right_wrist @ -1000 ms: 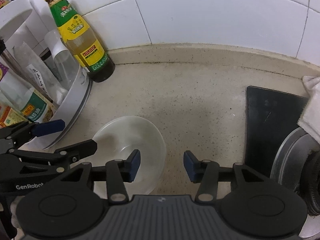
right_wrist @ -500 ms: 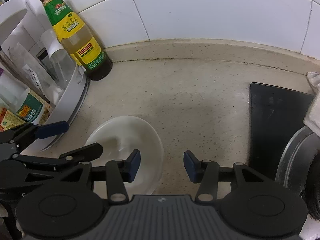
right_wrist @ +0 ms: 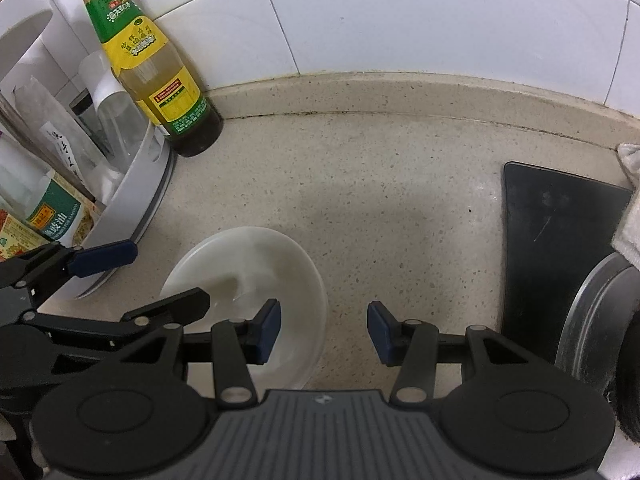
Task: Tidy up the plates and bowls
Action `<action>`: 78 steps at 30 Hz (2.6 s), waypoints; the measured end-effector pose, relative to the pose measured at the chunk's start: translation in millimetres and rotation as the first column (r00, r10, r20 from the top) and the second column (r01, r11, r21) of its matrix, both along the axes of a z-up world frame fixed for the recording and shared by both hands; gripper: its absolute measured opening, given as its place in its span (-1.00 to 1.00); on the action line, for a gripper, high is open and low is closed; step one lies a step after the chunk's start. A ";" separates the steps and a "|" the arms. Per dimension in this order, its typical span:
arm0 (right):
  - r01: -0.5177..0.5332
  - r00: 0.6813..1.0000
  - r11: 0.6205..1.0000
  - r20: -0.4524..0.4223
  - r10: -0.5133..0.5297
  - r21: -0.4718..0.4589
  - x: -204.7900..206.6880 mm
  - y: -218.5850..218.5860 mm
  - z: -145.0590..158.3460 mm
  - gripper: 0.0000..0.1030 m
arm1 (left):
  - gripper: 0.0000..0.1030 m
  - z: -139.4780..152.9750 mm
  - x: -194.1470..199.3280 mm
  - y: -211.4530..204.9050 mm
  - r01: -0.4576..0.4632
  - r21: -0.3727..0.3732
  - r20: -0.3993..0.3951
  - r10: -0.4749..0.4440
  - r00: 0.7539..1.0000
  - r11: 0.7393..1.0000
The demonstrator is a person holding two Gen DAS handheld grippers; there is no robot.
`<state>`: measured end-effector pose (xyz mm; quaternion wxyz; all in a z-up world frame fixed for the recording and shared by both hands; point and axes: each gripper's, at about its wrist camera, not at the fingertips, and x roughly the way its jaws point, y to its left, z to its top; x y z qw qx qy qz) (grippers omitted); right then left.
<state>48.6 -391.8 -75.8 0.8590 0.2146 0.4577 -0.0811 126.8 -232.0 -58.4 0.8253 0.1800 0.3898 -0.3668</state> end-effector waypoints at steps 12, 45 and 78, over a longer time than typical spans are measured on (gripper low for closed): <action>0.004 1.000 1.000 0.001 -0.004 -0.006 -0.4 0.4 0.2 -0.11 | 0.72 1.3 -6.5 -1.5 0.011 0.007 0.038 -0.011 0.999 1.000; -0.057 0.998 0.997 -0.032 0.059 0.060 5.7 9.9 -17.6 -0.64 | -0.21 -15.5 -9.5 -8.4 0.088 0.050 -0.014 -0.087 0.996 0.995; -0.018 0.999 0.995 0.051 0.013 0.102 -11.8 -0.8 6.6 -0.70 | -0.41 13.1 -18.1 1.7 0.067 -0.014 0.010 -0.067 0.998 0.998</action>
